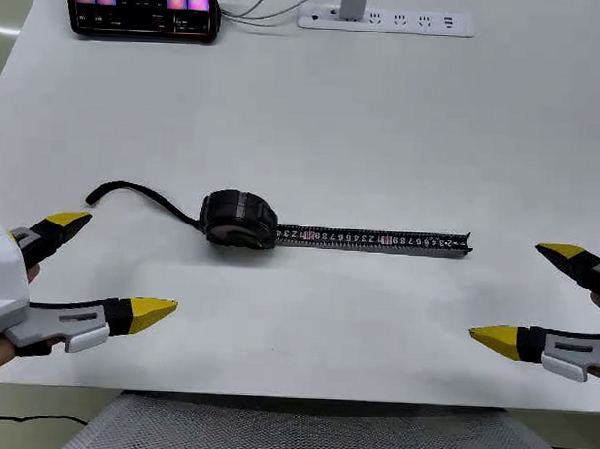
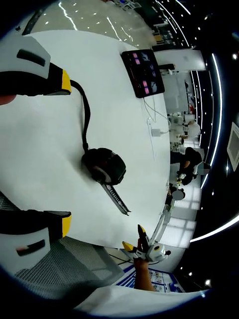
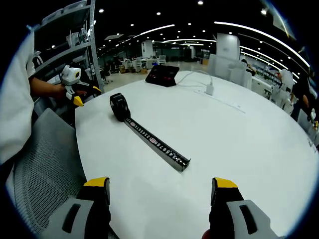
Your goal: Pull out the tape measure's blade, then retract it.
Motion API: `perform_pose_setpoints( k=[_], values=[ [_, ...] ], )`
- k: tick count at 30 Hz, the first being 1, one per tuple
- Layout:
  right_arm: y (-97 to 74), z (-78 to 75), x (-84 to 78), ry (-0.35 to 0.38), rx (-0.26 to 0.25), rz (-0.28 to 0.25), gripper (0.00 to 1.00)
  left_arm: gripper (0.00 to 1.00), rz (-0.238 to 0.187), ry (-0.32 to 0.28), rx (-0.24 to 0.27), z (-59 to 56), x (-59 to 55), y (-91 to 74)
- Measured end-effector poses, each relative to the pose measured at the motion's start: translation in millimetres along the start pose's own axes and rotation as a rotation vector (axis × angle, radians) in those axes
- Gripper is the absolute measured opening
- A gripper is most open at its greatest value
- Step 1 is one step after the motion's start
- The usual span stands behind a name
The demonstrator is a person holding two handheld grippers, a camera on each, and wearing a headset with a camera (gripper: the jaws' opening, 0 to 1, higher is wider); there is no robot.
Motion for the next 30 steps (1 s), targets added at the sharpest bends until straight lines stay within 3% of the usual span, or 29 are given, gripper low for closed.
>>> perform_pose_setpoints(
  k=[12,30],
  values=[
    [-2.5,4.0,-13.1,0.053,-0.024,-0.028,0.99,0.99,0.001,-0.029,0.023,-6.8,-14.6,-6.1],
    [-4.4,6.7,-18.9,0.072,-0.027,-0.024,0.99,0.99,-0.004,-0.045,0.014,-11.3,-17.0,-6.3]
  ],
)
Point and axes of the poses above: the centre of the closed fingertips' face, and the gripper's own axes: y roughly forward along the fingers, z roughly to its left, x roughly out of its top, the point moved 10 cm from there along -y, roughly backward along the fingers, and after that the axes turned 15 degrees about z, right-handed, at the moved point
